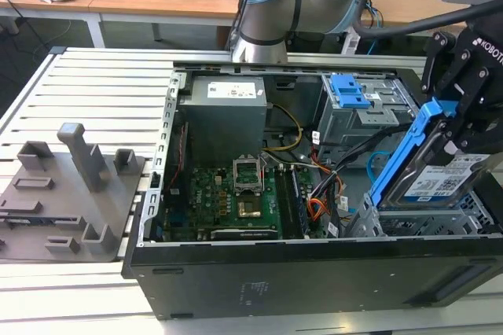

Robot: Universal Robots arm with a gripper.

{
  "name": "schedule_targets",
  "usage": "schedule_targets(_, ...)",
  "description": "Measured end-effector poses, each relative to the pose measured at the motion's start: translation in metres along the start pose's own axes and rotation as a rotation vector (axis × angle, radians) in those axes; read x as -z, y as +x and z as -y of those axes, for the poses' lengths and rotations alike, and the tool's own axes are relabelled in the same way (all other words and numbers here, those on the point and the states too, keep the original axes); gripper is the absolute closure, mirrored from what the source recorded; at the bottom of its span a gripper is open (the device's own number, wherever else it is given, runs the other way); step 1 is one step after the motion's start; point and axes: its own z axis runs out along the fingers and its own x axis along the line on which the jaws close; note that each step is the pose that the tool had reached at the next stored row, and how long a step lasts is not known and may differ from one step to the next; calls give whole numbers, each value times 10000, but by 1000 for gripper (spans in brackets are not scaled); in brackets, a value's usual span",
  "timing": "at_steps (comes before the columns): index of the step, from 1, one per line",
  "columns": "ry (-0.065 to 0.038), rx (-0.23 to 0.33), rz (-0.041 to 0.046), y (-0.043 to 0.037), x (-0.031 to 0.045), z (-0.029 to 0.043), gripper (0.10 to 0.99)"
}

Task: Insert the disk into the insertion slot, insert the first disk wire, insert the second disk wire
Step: 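Insert the disk into the insertion slot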

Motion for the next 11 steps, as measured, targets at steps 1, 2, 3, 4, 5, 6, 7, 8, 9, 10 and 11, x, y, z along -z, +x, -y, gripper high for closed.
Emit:
schedule_targets(1,0,0,-2,0,-31,1,722)
schedule_targets(2,0,0,-2,0,-53,2,722)
schedule_targets(3,0,0,-2,0,-71,3,722)
schedule_targets(4,0,0,-2,0,-94,4,722)
schedule_targets(5,0,0,-2,0,-113,4,722)
schedule_targets(6,-1,0,-1,0,-151,6,722)
schedule_targets(7,0,0,-2,0,-174,7,722)
schedule_targets(8,-1,0,-2,0,-194,7,722)
schedule_targets(9,0,0,-2,0,-234,9,722)
schedule_targets(10,0,0,-1,0,-278,11,722)
schedule_targets(11,0,0,-1,0,-328,13,722)
